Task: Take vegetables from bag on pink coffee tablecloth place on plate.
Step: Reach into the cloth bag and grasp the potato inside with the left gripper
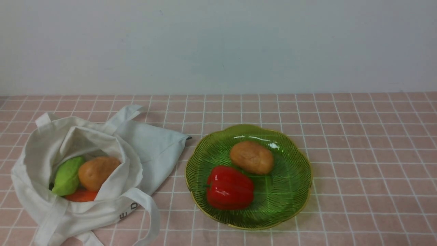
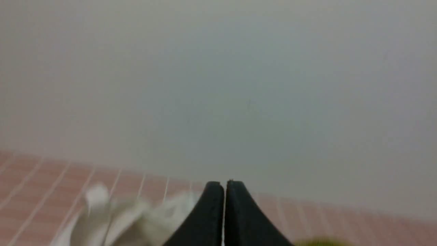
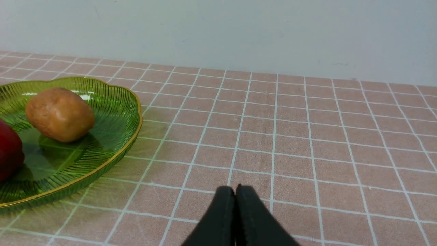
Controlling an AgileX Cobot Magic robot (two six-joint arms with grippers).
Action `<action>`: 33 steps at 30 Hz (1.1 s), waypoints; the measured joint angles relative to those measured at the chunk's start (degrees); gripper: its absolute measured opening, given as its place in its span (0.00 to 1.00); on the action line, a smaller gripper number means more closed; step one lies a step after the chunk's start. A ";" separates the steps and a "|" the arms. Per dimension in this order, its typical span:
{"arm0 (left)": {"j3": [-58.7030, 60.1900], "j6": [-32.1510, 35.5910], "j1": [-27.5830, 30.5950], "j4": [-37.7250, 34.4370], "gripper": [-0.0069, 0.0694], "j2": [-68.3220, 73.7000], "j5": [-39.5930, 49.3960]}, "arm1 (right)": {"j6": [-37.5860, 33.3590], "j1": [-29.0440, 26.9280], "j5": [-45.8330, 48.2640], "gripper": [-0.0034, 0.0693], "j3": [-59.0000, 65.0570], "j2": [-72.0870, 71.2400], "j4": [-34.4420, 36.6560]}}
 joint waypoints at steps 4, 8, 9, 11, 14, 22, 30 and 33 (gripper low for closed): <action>-8.33 3.19 0.00 3.95 0.08 17.00 19.08 | 0.00 0.00 0.00 0.03 0.00 0.00 0.00; -15.08 6.87 0.00 5.00 0.08 32.43 29.84 | 0.00 0.00 0.00 0.03 0.00 0.00 0.00; -17.25 7.99 0.00 4.99 0.08 35.86 31.31 | 0.00 0.00 0.00 0.03 0.00 0.00 0.00; -19.96 9.43 0.00 5.01 0.08 40.96 33.00 | 0.00 0.00 0.00 0.03 0.00 0.00 0.00; -24.51 12.57 0.00 5.27 0.08 50.00 35.47 | 0.00 0.00 0.00 0.03 0.00 0.00 0.00; -32.19 18.35 0.00 5.33 0.12 62.81 36.26 | 0.00 0.00 0.00 0.03 0.00 0.00 0.00; -32.92 20.86 0.00 5.38 0.46 66.47 27.19 | 0.00 0.00 0.00 0.03 0.00 0.00 0.00; -32.97 21.11 0.00 5.38 0.63 67.85 25.41 | 0.00 0.00 0.00 0.03 0.00 0.00 0.00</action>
